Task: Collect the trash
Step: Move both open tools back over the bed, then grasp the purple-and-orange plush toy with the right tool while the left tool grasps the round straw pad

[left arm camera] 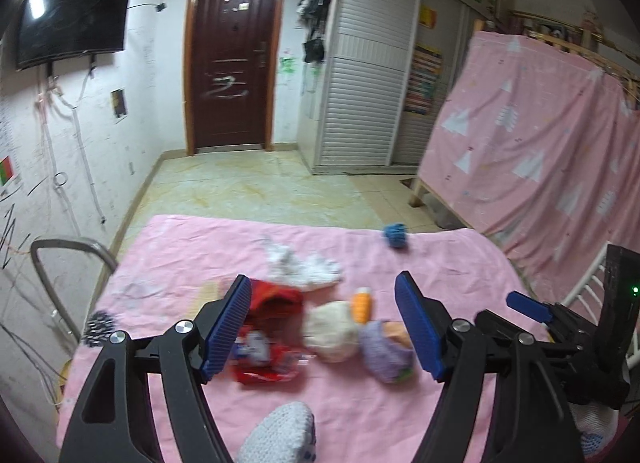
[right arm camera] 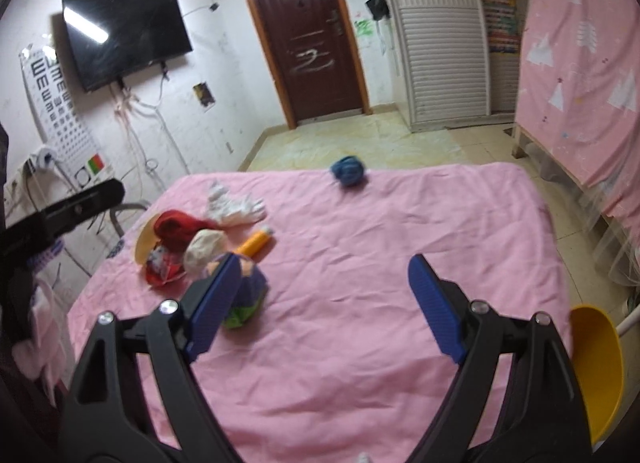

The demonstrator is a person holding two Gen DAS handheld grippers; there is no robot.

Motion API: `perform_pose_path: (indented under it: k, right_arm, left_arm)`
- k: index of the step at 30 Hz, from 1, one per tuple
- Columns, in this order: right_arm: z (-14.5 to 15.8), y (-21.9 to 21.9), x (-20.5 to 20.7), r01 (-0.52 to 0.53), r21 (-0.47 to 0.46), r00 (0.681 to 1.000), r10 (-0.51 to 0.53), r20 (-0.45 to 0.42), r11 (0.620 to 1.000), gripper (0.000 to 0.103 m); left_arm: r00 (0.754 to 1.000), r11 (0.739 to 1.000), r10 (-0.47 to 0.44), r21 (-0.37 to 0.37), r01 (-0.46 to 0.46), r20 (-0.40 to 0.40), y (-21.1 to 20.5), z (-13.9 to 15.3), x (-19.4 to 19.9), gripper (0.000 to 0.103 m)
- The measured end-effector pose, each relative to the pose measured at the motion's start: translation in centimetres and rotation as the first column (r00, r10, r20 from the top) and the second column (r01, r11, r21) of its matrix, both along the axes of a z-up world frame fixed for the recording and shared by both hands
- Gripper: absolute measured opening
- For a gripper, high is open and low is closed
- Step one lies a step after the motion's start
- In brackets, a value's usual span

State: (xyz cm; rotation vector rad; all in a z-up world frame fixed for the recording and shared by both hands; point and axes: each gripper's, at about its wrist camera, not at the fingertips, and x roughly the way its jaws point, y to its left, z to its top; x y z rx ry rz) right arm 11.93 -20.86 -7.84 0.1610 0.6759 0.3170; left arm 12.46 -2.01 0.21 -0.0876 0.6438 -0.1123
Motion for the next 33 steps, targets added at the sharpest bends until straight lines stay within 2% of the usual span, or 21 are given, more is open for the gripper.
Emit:
perform_pose_path:
  k: [12, 21, 28, 33]
  right_arm:
    - [-1.0, 5.1, 1.4, -0.094, -0.031, 0.995, 0.092, -0.045, 0.995, 0.082]
    - [-1.8, 6.9, 1.9, -0.141, -0.059, 0.988, 0.137, -0.072, 0.988, 0.082]
    - [-2.3, 8.2, 2.2, -0.174, -0.086, 0.982, 0.167, -0.083, 0.981, 0.082]
    - [-2.5, 8.3, 2.3, -0.176, -0.088, 0.982, 0.169, -0.090, 0.980, 0.082]
  left_arm:
    - [0.993, 0.993, 0.101, 0.063, -0.097, -0.068, 6.1, -2.5, 1.2, 0.065]
    - [0.989, 0.989, 0.114, 0.109, -0.103, -0.098, 6.4, -4.6, 1.8, 0.065]
    - [0.978, 0.969, 0.180, 0.193, -0.158, -0.107, 7.6, -6.0, 2.8, 0.065]
    - [0.982, 0.957, 0.164, 0.256, -0.135, -0.096, 6.9, -6.5, 3.1, 0.065]
